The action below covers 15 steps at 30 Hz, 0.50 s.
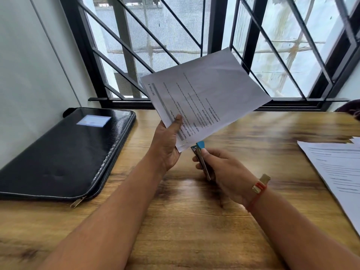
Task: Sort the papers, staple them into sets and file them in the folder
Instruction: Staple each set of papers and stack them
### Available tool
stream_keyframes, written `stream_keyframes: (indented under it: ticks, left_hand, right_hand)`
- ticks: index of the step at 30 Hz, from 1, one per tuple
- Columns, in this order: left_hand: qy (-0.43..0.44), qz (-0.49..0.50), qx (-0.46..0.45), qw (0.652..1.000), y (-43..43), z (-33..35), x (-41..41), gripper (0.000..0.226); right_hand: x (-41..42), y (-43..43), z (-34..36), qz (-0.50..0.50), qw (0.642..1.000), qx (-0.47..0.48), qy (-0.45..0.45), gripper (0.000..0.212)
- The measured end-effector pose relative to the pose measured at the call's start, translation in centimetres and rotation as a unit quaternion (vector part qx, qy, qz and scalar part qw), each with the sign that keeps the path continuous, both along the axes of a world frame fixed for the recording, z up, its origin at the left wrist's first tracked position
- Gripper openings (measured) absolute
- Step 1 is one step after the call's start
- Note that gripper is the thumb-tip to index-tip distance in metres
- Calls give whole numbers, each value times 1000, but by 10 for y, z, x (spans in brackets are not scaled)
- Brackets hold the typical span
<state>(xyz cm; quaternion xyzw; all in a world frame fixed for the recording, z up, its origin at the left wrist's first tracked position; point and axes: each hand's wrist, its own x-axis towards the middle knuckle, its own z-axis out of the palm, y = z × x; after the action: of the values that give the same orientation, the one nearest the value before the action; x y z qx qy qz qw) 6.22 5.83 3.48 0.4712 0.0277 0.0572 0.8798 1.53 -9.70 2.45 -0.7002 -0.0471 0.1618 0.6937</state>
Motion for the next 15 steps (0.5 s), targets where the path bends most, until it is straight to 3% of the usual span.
stream_keyframes:
  ticks: [15]
  left_hand:
    - [-29,19,80,996,-10,-1,-5,15]
  right_hand:
    - [7,-4,1,-33,988,134,74,26]
